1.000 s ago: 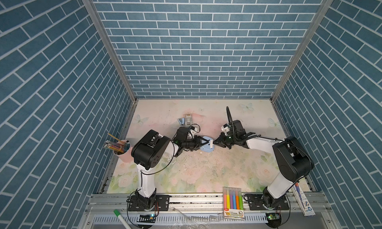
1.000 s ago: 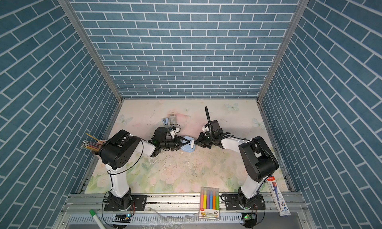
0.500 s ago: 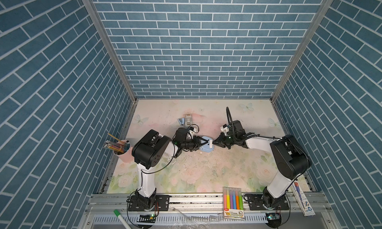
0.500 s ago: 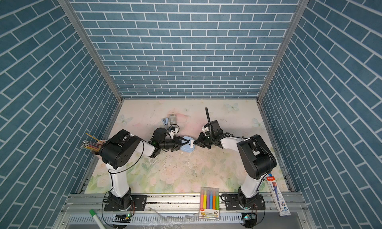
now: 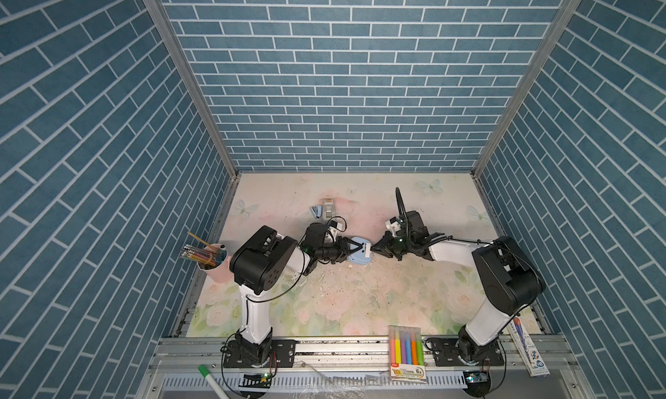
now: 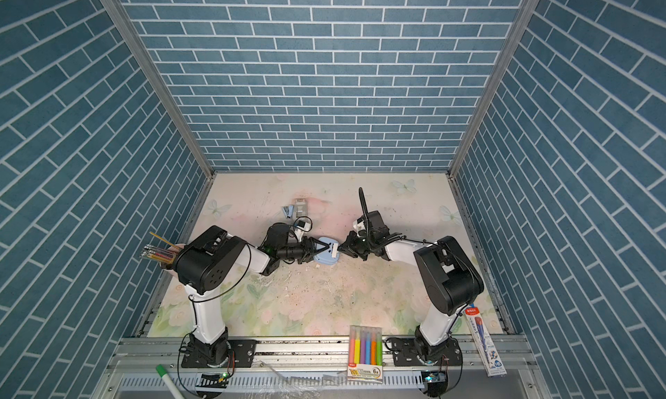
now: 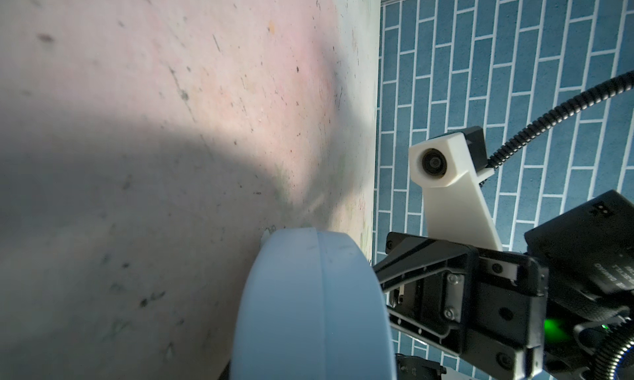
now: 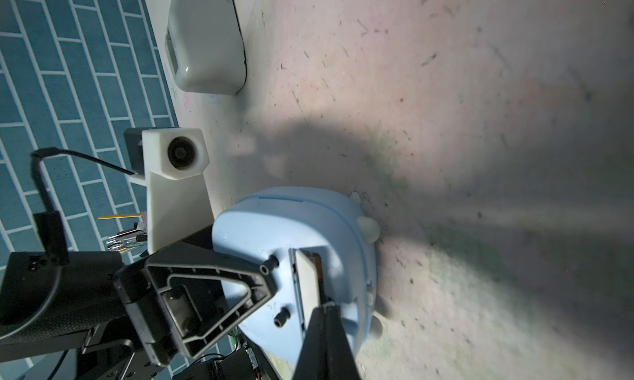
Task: Insert the battery into the alarm
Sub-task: Install the cover on the alarm.
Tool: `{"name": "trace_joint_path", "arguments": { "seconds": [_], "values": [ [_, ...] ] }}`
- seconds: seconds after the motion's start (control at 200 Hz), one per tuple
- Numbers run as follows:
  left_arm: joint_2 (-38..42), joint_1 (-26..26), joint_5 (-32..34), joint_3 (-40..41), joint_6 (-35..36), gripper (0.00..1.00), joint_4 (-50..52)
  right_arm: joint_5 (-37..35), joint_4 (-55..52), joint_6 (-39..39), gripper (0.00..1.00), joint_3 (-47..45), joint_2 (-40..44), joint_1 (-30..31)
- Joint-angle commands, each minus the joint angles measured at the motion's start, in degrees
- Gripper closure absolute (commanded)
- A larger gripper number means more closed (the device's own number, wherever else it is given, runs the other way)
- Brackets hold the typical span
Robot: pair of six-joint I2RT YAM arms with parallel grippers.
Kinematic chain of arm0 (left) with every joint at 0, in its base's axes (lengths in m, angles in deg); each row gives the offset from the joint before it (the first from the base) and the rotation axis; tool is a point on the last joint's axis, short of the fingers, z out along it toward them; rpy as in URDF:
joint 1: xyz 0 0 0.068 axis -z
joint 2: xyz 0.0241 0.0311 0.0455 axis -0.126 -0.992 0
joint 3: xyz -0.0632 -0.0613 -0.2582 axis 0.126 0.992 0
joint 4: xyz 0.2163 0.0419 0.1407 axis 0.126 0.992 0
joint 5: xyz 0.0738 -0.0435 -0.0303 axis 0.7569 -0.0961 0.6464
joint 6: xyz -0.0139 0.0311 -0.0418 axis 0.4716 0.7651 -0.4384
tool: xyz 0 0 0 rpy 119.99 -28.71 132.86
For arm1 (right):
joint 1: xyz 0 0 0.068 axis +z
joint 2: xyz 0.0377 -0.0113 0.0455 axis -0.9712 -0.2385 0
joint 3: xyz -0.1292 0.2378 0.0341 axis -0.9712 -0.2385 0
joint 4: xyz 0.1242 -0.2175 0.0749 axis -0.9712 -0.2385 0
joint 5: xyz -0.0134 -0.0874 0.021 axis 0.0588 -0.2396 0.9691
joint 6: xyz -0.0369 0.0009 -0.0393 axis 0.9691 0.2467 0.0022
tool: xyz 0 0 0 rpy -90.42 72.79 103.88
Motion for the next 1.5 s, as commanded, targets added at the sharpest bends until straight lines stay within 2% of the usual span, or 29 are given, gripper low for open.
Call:
{"name": "trace_joint_path", "arguments": {
  "seconds": [0.0,0.155,0.82,1.06,1.285,1.495],
  "values": [
    [-2.3,0.5,0.9,1.4,0.6,0.98,3.3,-0.4,-1.7,-3.0,1.00,0.6,0.5,0.4],
    [-2.3,0.5,0.8,1.4,0.5,0.98,3.1,1.3,3.2,-6.3,1.00,-0.3,-1.2,0.5],
    [-2.2,0.4,0.6,1.4,0.3,0.98,2.8,3.4,5.2,-8.0,1.00,0.2,-1.1,-1.5],
    [-2.5,0.4,0.6,1.4,0.2,0.98,2.8,3.7,1.0,-4.0,1.00,1.2,-1.9,-0.3],
    [-2.5,0.4,0.6,1.4,0.3,0.98,2.7,0.9,-9.4,7.2,1.00,2.4,1.9,-0.4],
    [-2.6,0.4,0.6,1.3,0.2,0.98,2.8,0.1,-10.7,8.6,1.00,2.9,1.1,-1.0]
  ]
}}
